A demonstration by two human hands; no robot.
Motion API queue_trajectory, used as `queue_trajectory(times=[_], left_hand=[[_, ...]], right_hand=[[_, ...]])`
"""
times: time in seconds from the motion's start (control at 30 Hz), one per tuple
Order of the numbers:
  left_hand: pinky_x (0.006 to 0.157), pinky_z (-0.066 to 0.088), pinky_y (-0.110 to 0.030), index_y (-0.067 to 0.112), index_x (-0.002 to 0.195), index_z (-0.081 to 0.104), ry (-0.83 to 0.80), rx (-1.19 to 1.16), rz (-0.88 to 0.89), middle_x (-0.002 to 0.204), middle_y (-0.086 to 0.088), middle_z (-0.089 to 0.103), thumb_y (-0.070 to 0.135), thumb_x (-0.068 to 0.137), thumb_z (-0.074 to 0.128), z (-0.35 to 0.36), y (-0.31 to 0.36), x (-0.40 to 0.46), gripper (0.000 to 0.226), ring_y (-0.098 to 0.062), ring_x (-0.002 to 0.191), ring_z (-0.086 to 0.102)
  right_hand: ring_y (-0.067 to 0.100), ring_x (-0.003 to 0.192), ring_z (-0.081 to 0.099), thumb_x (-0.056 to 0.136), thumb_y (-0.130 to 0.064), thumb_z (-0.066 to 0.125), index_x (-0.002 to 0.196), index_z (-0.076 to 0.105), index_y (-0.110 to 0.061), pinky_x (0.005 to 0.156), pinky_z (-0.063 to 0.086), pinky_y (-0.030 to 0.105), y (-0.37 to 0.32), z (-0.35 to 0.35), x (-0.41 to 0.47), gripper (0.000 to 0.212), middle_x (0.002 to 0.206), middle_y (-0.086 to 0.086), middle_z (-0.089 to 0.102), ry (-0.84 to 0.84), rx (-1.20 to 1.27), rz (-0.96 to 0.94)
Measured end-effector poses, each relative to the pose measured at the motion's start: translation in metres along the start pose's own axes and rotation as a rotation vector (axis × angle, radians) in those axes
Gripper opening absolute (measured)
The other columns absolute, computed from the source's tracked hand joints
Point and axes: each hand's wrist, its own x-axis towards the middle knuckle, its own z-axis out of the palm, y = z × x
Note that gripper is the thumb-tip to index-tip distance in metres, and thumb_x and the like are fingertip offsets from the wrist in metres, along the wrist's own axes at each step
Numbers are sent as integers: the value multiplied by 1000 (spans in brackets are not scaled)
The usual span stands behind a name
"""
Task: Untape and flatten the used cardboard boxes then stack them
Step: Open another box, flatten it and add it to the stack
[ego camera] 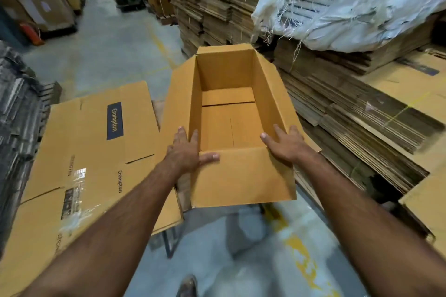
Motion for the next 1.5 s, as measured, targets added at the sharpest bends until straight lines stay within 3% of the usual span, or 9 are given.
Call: queue_trajectory(times=[0.27, 0.47, 0.6, 0.7, 0.83, 1.03, 1.23, 1.4, 1.5], left_hand=[[120, 3, -52, 17, 156, -2, 147, 140, -73, 161, -20, -8, 78, 84, 38, 7, 22, -4, 103, -36, 149, -4], [117, 6, -61, 26, 151, 22, 298, 207, 48, 149, -9, 38, 43, 101, 39, 39, 65, -31, 55, -30, 144, 22], [117, -1, -61, 27, 150, 25, 308, 204, 125, 146, -9, 41, 26, 95, 51, 40, 73, -38, 61, -31, 143, 24], [115, 18, -51, 30, 150, 23, 342, 209, 281, 137, -6, 49, 42, 95, 44, 48, 84, -43, 61, -29, 126, 41], [99, 33, -46, 31, 134, 45, 264, 158, 132, 126, -4, 58, 61, 94, 40, 38, 101, -33, 51, -30, 117, 51], [98, 32, -48, 28, 106, 60, 200, 44, 80, 106, -1, 65, 56, 93, 48, 30, 111, -25, 33, -25, 105, 56], [103, 24, -49, 29, 101, 65, 324, -153, 78, 100, 5, 67, 55, 91, 52, 41, 108, -23, 31, -20, 106, 55], [102, 22, -48, 30, 89, 63, 388, -271, 98, 93, 10, 64, 52, 91, 53, 38, 107, -28, 25, -17, 103, 54], [101, 19, -45, 31, 84, 57, 435, -333, 125, 89, 12, 57, 50, 93, 53, 26, 105, -30, 22, -13, 100, 46]], right_hand=[[43, 149, 5, 64, -85, 58, 151, -20, -40, 115, 30, 59, 26, -10, 15, 125, 162, 13, -15, -294, 141, -113], [41, 144, 21, 79, -57, 73, 154, -15, -35, 115, 29, 56, 24, 11, 13, 118, 160, 16, 7, -54, 8, -135], [41, 142, 24, 79, -57, 72, 153, -19, -33, 113, 32, 59, 27, 10, 9, 120, 159, 14, 10, -56, 2, -147], [39, 141, 27, 78, -55, 75, 153, -21, -32, 112, 33, 58, 25, 8, 3, 123, 157, 12, 15, -67, 42, -163], [33, 130, 47, 71, -55, 80, 152, 9, -29, 102, 45, 58, 30, 16, -1, 110, 149, 8, 40, 12, 215, -97], [24, 96, 62, 90, -55, 60, 127, 47, -15, 87, 54, 42, 35, 9, -11, 55, 118, 9, 64, 59, -3, -35], [41, 131, 43, 96, -53, 50, 154, 10, -24, 104, 42, 52, 47, 21, -28, 76, 144, 21, 39, 54, 147, 44], [45, 147, 12, 87, -67, 56, 156, -9, -23, 112, 28, 57, 49, 29, -36, 105, 162, 24, -3, 128, 387, 211], [48, 146, 17, 80, -71, 61, 152, -25, -27, 112, 29, 58, 47, 23, -38, 121, 162, 24, -12, 149, 519, 282]])
